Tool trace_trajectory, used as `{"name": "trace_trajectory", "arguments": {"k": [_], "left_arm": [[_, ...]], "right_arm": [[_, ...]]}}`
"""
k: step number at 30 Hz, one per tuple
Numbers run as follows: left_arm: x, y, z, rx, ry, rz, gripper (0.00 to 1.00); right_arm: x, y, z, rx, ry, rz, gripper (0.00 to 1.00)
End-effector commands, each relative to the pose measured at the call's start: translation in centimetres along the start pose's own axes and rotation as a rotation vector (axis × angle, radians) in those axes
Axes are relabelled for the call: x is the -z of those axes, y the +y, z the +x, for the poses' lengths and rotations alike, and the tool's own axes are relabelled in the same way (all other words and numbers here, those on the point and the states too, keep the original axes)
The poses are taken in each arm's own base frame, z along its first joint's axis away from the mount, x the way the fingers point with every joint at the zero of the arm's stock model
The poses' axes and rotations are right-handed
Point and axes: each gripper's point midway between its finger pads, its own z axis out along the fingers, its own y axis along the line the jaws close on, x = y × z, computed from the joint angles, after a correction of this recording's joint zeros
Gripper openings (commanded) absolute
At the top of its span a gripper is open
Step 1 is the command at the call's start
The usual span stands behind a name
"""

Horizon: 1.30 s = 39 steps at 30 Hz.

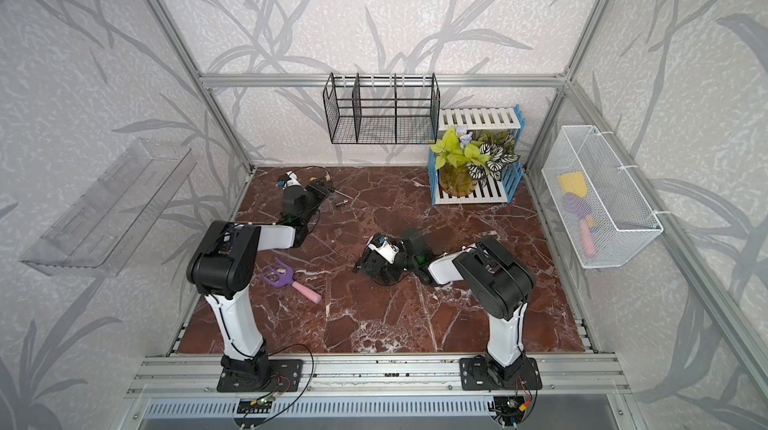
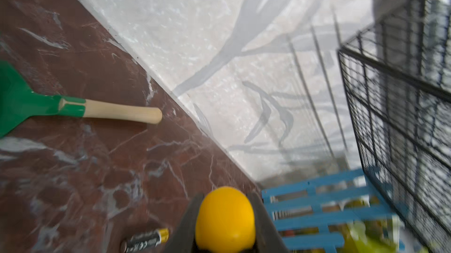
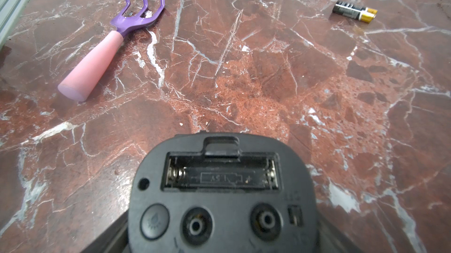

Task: Remove the battery from the alarm
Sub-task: Adjust the battery at the center of the board.

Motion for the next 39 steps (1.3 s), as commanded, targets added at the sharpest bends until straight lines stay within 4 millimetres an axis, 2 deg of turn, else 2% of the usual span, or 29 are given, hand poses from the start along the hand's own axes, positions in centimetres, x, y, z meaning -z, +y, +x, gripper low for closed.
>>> {"name": "trace_trajectory", "arguments": {"k": [1, 3, 5, 8, 9, 13, 21, 30, 33, 37, 39], "left_arm": [[-4.2, 2.0, -1.2, 0.216, -0.083, -0.098, 0.00], [-6.3, 3.7, -1.7, 0.236, -0.126, -0.186, 0.00], [-7.8, 6.2, -1.8, 0.278, -0.154, -0.257, 0.00], [-10.1, 8.1, -1.7, 0.281, -0.142, -0.361, 0.00], [-10.6, 8.2, -1.8, 0.277, -0.142, -0.384, 0.00], [-10.2, 8.9, -1.2, 0.288, -0.131, -0.439, 0.00], [-6.4, 11.6, -0.7, 0.345, -0.151, -0.499, 0.00], [-2.5, 10.1, -1.1, 0.363, -0.154, -0.438, 0.00], [-1.9, 9.3, -1.2, 0.374, -0.146, -0.397, 0.00], [-2.5, 5.1, -1.8, 0.355, -0.091, -0.231, 0.00], [-1.8, 3.6, -2.1, 0.351, -0.078, -0.184, 0.00]], "right_arm": [[0.4, 1.5, 5.1, -0.133, 0.164, -0.026, 0.66], [0.3, 1.8, 4.9, -0.130, 0.159, -0.036, 0.66], [0.3, 2.1, 4.7, -0.127, 0.156, -0.043, 0.66], [0.3, 2.3, 4.4, -0.122, 0.147, -0.053, 0.66], [0.3, 2.3, 4.3, -0.119, 0.143, -0.056, 0.66], [0.3, 2.4, 4.1, -0.113, 0.138, -0.059, 0.66], [0.3, 2.4, 3.4, -0.103, 0.129, -0.068, 0.66], [0.6, 2.3, 2.9, -0.090, 0.117, -0.059, 0.66], [0.6, 2.2, 2.6, -0.086, 0.111, -0.056, 0.66], [0.7, 2.0, 2.5, -0.089, 0.113, -0.043, 0.67], [0.8, 1.8, 2.7, -0.090, 0.120, -0.026, 0.66]]}}
